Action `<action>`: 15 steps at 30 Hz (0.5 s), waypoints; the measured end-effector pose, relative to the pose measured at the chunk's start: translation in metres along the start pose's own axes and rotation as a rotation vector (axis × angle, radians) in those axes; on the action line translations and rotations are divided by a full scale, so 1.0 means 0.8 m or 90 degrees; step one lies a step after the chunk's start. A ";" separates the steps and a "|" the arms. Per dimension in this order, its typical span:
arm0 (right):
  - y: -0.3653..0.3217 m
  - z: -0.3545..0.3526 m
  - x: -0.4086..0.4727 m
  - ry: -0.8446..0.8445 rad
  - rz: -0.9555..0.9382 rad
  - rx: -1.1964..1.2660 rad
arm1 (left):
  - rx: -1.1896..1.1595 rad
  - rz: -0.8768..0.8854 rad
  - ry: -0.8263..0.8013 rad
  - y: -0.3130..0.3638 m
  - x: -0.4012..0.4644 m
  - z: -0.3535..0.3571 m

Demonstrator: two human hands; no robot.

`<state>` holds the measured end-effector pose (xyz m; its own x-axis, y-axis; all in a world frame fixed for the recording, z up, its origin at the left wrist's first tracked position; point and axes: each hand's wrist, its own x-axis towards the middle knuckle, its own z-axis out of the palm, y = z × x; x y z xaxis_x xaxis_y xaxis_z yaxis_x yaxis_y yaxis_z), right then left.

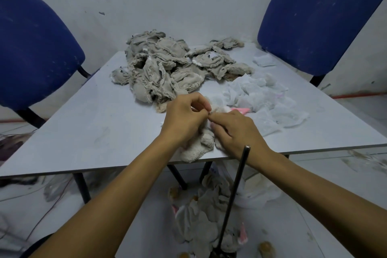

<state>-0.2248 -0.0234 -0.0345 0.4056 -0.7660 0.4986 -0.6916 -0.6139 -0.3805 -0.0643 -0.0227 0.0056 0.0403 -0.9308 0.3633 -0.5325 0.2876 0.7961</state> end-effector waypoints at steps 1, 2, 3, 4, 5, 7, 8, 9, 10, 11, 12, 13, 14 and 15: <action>0.001 0.000 0.000 -0.019 0.018 0.020 | 0.002 -0.002 0.001 0.000 0.002 -0.002; 0.000 0.000 0.000 -0.026 0.040 0.053 | -0.003 -0.010 0.000 -0.001 0.003 -0.003; 0.000 -0.001 -0.001 -0.016 0.060 0.088 | -0.013 -0.021 -0.001 -0.001 0.003 -0.004; 0.000 -0.003 -0.002 0.005 0.072 0.112 | -0.025 -0.031 0.000 -0.002 0.002 -0.004; 0.001 -0.004 -0.003 0.029 0.070 0.111 | -0.033 -0.038 0.002 -0.002 0.001 -0.002; 0.000 -0.008 -0.003 0.059 0.045 0.078 | -0.031 -0.034 0.001 -0.001 -0.001 0.001; 0.001 -0.011 -0.001 0.052 0.036 0.076 | -0.028 -0.024 -0.004 0.000 -0.003 0.002; 0.003 -0.012 0.000 0.032 0.038 0.081 | -0.025 -0.013 -0.003 0.000 -0.003 0.003; 0.003 -0.012 0.002 0.012 0.051 0.091 | -0.027 -0.007 0.003 -0.001 -0.003 0.003; 0.003 -0.012 0.002 0.000 0.066 0.102 | -0.038 -0.007 0.010 -0.003 -0.003 0.003; 0.003 -0.011 0.002 0.000 0.070 0.105 | -0.054 -0.012 0.014 -0.003 -0.003 0.002; 0.003 -0.011 0.001 0.014 0.064 0.102 | -0.066 -0.018 0.013 -0.003 -0.003 0.002; 0.004 -0.011 0.000 0.033 0.055 0.100 | -0.073 -0.023 0.008 -0.002 -0.003 0.003; 0.004 -0.012 -0.001 0.051 0.056 0.113 | -0.075 -0.028 0.004 -0.001 -0.002 0.004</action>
<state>-0.2331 -0.0230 -0.0284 0.2949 -0.8044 0.5158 -0.6035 -0.5753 -0.5522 -0.0667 -0.0222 0.0023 0.0678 -0.9418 0.3292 -0.4275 0.2707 0.8625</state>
